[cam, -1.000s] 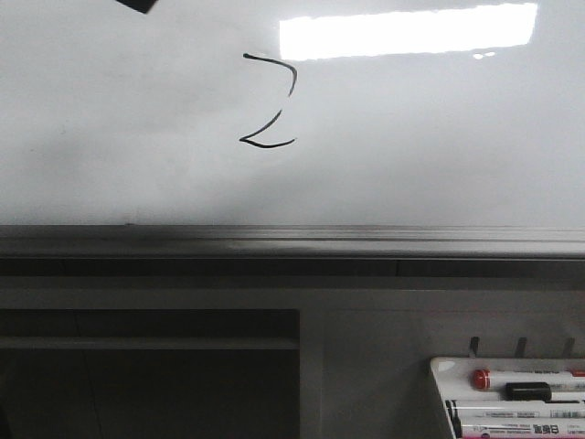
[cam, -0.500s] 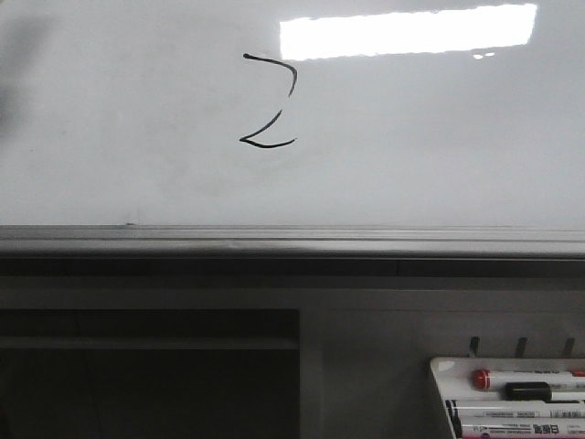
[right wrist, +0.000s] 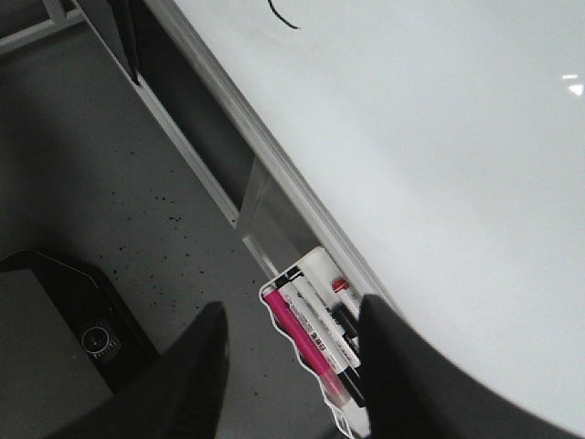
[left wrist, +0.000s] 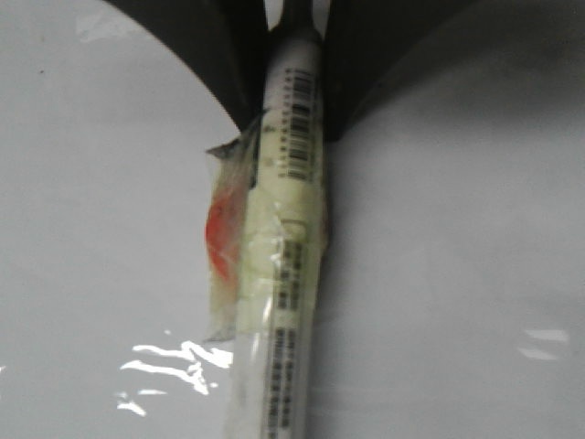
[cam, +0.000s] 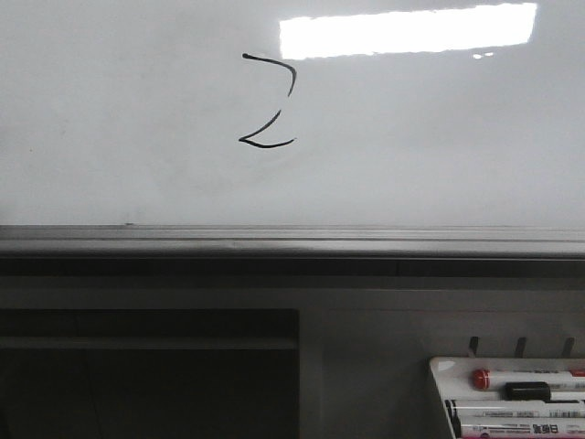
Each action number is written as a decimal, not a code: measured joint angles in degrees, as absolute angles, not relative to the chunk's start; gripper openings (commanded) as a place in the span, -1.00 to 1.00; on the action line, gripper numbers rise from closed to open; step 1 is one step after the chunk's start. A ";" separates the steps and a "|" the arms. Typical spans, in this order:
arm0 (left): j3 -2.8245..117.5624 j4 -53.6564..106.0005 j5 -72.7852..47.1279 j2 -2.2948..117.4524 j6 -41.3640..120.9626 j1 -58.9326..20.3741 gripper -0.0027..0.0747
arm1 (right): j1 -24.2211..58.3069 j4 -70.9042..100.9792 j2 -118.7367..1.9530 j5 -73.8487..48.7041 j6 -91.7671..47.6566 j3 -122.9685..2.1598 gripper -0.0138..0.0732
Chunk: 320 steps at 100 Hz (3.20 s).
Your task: Write number 2 on whiteboard
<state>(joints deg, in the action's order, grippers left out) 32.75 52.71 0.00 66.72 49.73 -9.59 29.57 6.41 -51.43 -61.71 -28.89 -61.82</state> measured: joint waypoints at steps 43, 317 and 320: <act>35.63 50.63 -4.80 68.00 49.73 -9.46 0.13 | 29.57 6.18 -51.43 -61.57 -28.46 -61.82 -0.02; -0.06 10.81 -0.99 -0.30 11.10 -3.80 -0.98 | 12.24 -8.67 -23.53 -6.69 7.80 -16.49 -0.85; -0.06 11.19 -1.12 -0.30 11.10 -3.37 -0.98 | 12.24 -8.67 -23.53 -6.69 7.80 -16.49 -0.85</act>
